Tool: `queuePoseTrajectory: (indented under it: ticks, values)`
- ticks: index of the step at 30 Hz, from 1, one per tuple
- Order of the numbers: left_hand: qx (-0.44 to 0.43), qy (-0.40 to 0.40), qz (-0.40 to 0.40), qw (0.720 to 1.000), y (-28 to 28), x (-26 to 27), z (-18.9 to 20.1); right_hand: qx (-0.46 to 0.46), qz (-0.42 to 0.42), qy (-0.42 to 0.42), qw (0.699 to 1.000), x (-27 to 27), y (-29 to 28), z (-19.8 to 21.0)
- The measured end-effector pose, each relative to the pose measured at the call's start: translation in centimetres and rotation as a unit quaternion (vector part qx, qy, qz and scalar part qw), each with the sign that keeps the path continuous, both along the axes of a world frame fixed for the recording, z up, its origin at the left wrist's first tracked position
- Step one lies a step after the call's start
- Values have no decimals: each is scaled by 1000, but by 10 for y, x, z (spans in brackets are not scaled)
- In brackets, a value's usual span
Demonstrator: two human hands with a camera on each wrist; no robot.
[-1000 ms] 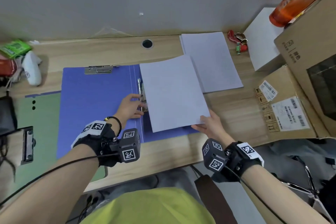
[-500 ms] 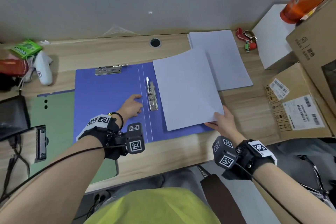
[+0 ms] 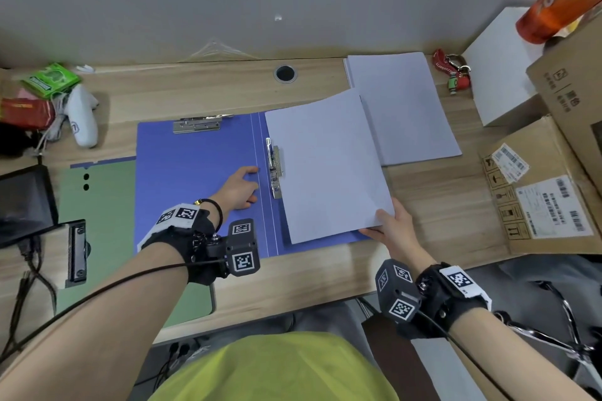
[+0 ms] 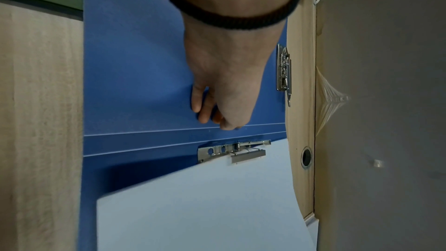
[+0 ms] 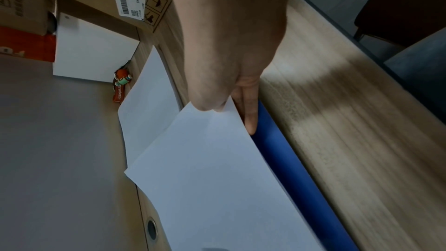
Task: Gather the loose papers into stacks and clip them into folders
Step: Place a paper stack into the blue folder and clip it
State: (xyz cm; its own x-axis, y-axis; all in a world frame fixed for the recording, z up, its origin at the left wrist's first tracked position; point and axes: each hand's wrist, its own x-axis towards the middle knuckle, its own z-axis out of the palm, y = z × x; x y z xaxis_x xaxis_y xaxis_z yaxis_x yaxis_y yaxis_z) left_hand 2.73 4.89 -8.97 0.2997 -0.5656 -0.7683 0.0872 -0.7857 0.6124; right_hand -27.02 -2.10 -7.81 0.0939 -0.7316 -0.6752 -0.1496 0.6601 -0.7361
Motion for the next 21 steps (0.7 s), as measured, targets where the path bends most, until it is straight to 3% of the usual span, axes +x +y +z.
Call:
queuePoseTrajectory:
  ticks: [16, 21]
  values:
    - [-26, -2, -9, 1000, -43, 3, 13, 25, 25, -10, 999, -3, 8, 1]
    - [-36, 17, 25, 999, -45, 10, 16, 31, 34, 12, 999, -5, 3, -1]
